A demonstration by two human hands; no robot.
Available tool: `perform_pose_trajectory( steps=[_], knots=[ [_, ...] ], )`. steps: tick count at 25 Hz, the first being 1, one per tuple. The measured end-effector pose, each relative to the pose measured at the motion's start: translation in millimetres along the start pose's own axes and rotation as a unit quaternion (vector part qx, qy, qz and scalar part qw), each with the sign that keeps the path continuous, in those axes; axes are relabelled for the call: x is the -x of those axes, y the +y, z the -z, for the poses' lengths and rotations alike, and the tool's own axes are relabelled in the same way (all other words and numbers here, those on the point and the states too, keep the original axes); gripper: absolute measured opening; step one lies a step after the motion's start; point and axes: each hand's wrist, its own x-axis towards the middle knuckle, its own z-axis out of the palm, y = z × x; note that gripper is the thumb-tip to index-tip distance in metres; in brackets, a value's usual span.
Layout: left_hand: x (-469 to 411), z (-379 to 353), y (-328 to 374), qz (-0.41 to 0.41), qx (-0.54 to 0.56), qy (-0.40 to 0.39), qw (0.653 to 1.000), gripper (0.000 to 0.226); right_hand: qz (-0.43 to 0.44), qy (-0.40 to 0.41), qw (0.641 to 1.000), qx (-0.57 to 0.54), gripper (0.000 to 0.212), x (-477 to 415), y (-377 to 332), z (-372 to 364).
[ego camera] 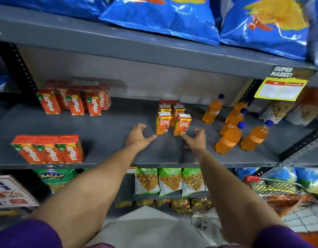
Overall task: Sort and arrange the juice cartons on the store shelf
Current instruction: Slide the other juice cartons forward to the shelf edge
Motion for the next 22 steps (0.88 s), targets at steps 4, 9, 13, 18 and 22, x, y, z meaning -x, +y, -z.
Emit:
perform_pose_trajectory(
  steps=[4, 9, 13, 18, 22],
  knots=[
    [-29, -3, 21, 0.029, 0.001, -0.047, 0.998, 0.074, 0.005, -0.142, 0.990, 0.024, 0.057, -26, -9, 10],
    [-28, -16, 38, 0.008, 0.048, -0.091, 0.995, 0.058, 0.071, -0.252, 0.956, 0.129, 0.045, -30, -23, -1],
    [-22, -12, 30, -0.005, 0.030, -0.151, 0.988, 0.059, 0.098, -0.301, 0.941, 0.118, 0.045, -24, -17, 1],
    [2, -16, 22, -0.011, -0.036, -0.194, 0.980, 0.053, 0.064, -0.343, 0.934, 0.080, 0.040, -1, -1, 12],
    [24, -18, 22, -0.006, -0.025, -0.185, 0.982, 0.045, 0.066, -0.323, 0.940, 0.088, 0.039, 16, 6, 16]
  ],
)
